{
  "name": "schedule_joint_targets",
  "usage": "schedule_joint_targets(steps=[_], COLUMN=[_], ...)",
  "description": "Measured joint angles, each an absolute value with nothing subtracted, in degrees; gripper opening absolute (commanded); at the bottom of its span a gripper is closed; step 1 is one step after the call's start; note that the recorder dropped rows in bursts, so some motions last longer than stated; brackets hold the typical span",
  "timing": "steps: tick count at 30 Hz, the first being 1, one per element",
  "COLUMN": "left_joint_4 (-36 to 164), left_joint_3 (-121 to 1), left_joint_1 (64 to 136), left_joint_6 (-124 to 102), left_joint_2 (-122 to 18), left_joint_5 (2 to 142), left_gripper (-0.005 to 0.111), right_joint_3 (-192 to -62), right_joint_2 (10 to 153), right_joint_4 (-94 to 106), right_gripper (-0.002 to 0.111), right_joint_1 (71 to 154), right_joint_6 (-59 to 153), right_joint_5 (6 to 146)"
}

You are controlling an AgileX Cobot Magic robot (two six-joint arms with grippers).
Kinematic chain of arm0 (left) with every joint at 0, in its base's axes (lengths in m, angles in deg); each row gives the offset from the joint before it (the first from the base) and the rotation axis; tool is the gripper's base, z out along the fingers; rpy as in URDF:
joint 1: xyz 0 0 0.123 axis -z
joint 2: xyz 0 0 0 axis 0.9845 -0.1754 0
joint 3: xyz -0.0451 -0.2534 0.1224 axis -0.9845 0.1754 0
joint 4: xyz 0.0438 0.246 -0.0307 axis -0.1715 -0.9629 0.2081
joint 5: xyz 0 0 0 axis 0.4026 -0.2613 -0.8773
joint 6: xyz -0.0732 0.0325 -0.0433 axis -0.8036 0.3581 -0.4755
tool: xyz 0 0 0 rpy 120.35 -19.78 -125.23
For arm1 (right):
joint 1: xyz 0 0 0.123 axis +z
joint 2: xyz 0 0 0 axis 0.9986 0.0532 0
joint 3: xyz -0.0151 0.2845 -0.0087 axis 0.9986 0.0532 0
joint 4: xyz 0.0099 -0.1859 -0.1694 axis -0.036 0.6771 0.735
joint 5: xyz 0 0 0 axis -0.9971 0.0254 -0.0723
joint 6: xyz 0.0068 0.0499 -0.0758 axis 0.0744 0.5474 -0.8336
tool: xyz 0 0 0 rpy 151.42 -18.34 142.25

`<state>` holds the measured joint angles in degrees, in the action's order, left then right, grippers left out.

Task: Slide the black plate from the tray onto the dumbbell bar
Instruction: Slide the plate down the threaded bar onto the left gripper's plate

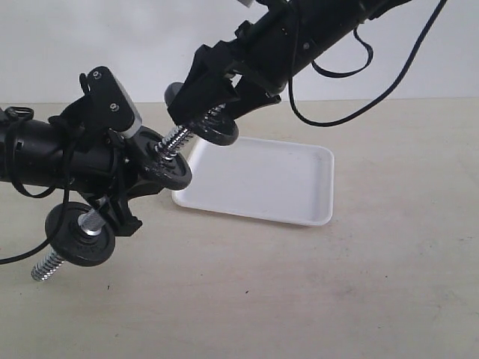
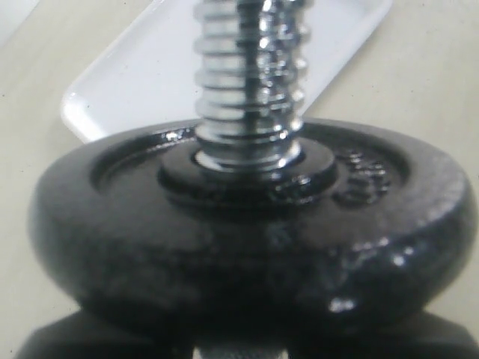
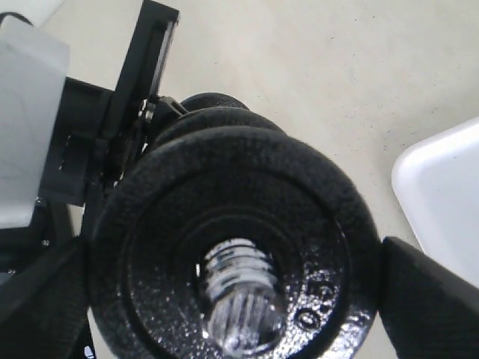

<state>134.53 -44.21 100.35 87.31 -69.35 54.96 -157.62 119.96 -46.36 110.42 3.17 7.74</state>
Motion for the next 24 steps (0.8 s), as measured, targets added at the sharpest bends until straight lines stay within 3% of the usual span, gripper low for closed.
schedule_joint_targets(steps=[14, 16, 19, 23, 24], left_joint_4=[134.7, 134.7, 134.7, 134.7, 134.7], left_joint_3=[-44.2, -44.2, -44.2, -44.2, -44.2], left_joint_1=[100.5, 100.5, 100.5, 100.5, 100.5], left_joint_6=[87.7, 87.7, 87.7, 87.7, 87.7], left_joint_2=[-69.3, -69.3, -69.3, -69.3, -69.3], left_joint_5=[55.1, 55.1, 55.1, 55.1, 55.1], left_gripper=[0.004, 0.004, 0.004, 0.004, 0.004], right_joint_3=[-157.6, -157.6, -157.6, -157.6, -157.6], right_joint_2=[123.0, 123.0, 123.0, 123.0, 123.0], right_joint_4=[-49.4, -49.4, -49.4, -49.4, -49.4], right_gripper=[0.000, 0.004, 0.024, 0.063, 0.068], right_joint_1=[111.0, 111.0, 111.0, 111.0, 111.0], right_joint_6=[2.6, 2.6, 2.6, 2.5, 2.5], right_joint_5=[7.4, 7.4, 7.4, 7.4, 7.4])
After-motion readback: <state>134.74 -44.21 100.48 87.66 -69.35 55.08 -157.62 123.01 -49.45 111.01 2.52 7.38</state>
